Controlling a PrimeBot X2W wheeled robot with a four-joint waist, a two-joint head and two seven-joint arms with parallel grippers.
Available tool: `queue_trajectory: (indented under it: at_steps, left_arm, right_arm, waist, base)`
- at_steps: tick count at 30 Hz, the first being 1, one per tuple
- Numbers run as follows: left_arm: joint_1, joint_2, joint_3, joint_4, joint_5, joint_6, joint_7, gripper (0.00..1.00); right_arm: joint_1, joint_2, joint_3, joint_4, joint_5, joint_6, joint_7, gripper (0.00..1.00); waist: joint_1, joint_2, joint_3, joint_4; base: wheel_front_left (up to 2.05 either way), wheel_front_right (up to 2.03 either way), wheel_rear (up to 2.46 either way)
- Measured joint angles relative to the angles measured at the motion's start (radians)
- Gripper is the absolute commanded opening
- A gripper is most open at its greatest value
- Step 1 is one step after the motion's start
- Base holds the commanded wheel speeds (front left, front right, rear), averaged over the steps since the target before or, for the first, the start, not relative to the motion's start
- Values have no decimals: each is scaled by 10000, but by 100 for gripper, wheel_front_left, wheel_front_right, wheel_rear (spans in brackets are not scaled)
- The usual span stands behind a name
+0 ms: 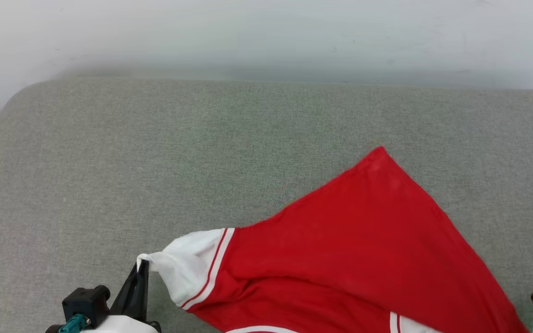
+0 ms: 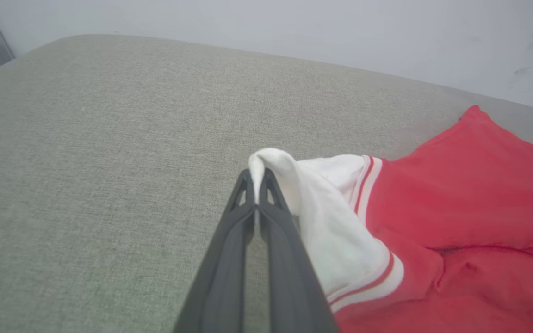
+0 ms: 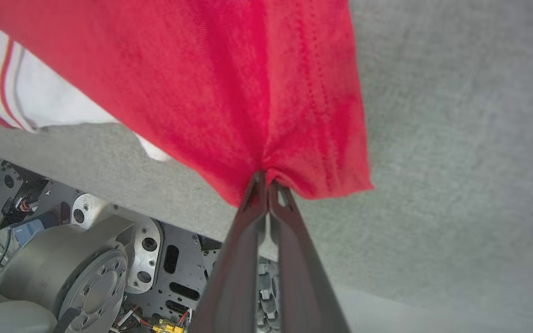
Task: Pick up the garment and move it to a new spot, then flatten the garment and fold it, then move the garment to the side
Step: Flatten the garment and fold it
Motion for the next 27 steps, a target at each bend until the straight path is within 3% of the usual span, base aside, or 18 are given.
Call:
queue_trajectory:
  at_steps: [7, 8, 9, 10, 20, 27]
  left_arm:
    - [-7, -6, -61, 100, -21, -42, -29, 0]
    - [-7, -4, -58, 111, -42, -42, -46, 0]
    - [-5, -4, -56, 121, -58, -42, -48, 0]
    - [-4, 0, -56, 134, -82, -42, -50, 0]
    - [-7, 50, -96, 35, -82, 12, -92, 0]
    - [-240, 59, -203, -165, -10, 33, -90, 0]
  right_arm:
    - [885, 481, -88, 188, -165, 0, -226, 0]
    - [886, 566, -182, 201, -178, 0, -336, 4]
    - [886, 637, -261, 203, -201, 0, -418, 47]
    - [887, 700, -345, 194, -234, 2, -510, 100]
    - [-238, 888, -2090, -1057, -374, -2, -1722, 100]
    - [-2038, 840, -2351, -2151, -644, -2, -1697, 100]
  waist:
    - [1, 0, -17, 53]
    - [1, 0, -21, 49]
    - [1, 0, -29, 43]
    - [1, 0, -39, 37]
    - [1, 0, -40, 82]
    - [2, 0, 230, 319]
  base:
    - [0, 0, 0]
    - [0, 0, 0]
    - [0, 0, 0]
    - [0, 0, 0]
    - [0, 0, 0]
    - [0, 0, 0]
